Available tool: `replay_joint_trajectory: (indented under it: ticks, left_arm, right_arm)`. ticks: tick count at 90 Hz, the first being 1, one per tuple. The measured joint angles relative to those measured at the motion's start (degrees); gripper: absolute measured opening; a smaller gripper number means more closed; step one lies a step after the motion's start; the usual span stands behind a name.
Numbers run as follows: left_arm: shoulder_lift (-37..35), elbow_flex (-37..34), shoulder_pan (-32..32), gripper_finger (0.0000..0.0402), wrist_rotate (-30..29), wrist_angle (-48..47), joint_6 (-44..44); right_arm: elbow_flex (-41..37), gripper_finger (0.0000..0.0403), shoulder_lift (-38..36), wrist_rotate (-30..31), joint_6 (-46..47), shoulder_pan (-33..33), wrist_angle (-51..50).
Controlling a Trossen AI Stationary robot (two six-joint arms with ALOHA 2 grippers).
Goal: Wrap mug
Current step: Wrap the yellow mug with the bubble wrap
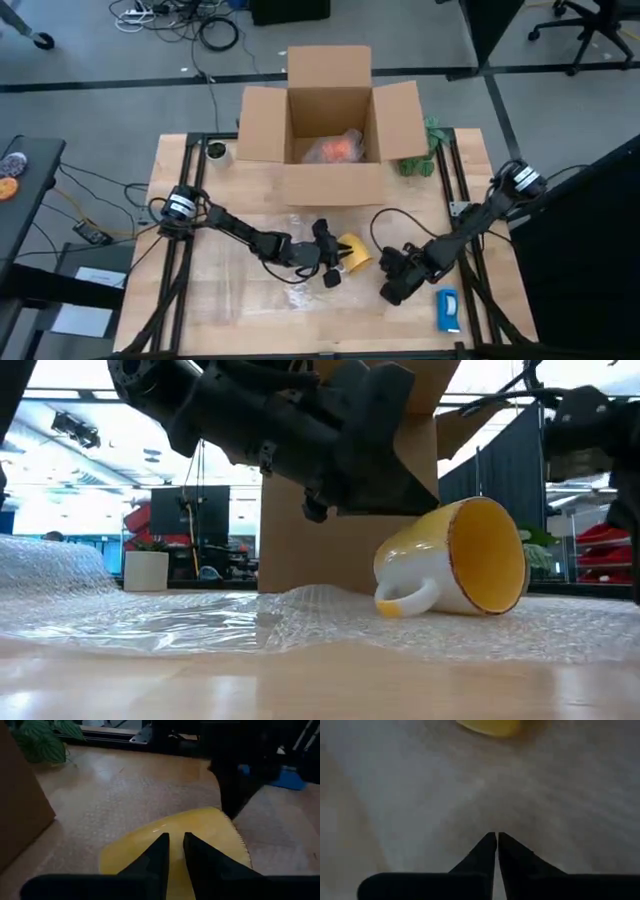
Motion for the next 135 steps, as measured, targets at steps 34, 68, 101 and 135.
replay_joint_trajectory:
  ticks: [34,68,101,135]
  left_arm:
    - [0.0,-0.1,0.0,0.0044,0.3,0.8,0.0]
    - [0.0,0.0,0.0,0.0044,0.2,0.2,-2.8]
    - [0.0,0.0,0.3,0.0044,-0.1,0.0,-4.5]
    - [0.0,-0.1,0.3,0.0044,-0.2,-0.1,-4.2]
  right_arm:
    - [-7.8,0.0,-9.7,14.3,0.3,-4.7,-29.3]
    - [-12.8,0.0,-6.0,11.1,-4.8,-3.2,-4.2]
    - [-11.2,0.0,-4.3,5.9,-11.2,-0.3,22.9]
    - [-9.8,0.0,11.0,7.0,-20.9,-4.2,49.6]
